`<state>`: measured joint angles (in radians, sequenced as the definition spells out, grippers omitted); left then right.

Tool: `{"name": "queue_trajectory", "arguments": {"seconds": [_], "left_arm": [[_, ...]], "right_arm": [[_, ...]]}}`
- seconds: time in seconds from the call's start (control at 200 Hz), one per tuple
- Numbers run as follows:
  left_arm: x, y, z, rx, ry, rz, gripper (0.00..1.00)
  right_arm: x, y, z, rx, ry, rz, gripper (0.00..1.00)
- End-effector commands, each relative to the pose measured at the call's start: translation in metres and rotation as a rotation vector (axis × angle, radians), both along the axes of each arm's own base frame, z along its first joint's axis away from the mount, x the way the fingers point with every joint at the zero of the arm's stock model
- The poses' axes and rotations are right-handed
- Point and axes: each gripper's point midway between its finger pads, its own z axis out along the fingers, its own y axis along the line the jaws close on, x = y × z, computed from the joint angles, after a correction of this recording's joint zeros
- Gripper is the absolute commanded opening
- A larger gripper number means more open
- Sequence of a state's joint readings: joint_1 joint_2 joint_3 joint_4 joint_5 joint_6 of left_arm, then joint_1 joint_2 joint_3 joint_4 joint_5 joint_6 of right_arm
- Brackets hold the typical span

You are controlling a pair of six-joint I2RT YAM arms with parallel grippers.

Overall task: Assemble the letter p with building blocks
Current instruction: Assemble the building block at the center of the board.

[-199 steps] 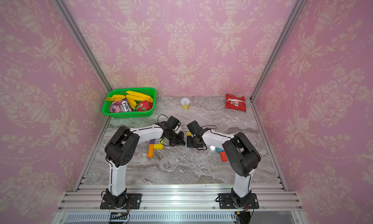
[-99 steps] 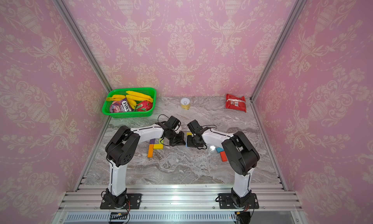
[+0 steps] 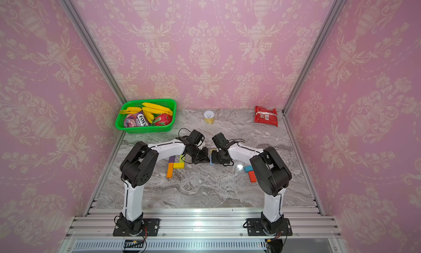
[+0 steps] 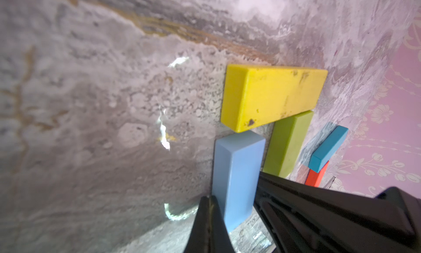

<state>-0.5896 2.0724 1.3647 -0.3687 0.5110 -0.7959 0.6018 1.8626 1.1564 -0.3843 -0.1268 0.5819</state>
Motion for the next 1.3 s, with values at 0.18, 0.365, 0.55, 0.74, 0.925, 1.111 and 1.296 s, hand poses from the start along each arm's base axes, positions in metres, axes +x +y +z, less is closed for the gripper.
{"name": "queue_trajectory", "arguments": {"seconds": [0.18,0.365,0.55,0.74,0.925,1.111,1.296], "left_arm": [[0.0044,-0.0038,0.0008,-0.004,0.010,0.000,0.00],[0.0053,-0.0042,0.0000,-0.002,0.011,0.000,0.00],[0.0057,-0.0044,0.0008,-0.004,0.011,0.001,0.00],[0.0060,-0.0039,0.0007,0.002,0.008,-0.001,0.00],[0.0085,-0.0052,0.0026,0.001,0.003,-0.004,0.00],[0.0078,-0.0057,0.0033,0.001,0.004,-0.007,0.00],[0.0066,-0.0014,0.0027,0.014,0.003,-0.004,0.00]], "right_arm": [[0.0032,0.0058,0.0021,0.011,-0.003,0.031,0.09],[0.0052,0.0058,0.0018,0.010,0.001,0.032,0.09],[0.0057,0.0049,0.0005,0.004,0.005,0.032,0.09],[0.0056,0.0059,-0.0007,0.008,0.011,0.032,0.09],[0.0054,0.0047,0.0001,0.005,0.011,0.032,0.09],[0.0058,0.0043,-0.0002,0.004,0.012,0.031,0.09],[0.0070,0.0059,0.0016,0.006,0.009,0.033,0.09]]}}
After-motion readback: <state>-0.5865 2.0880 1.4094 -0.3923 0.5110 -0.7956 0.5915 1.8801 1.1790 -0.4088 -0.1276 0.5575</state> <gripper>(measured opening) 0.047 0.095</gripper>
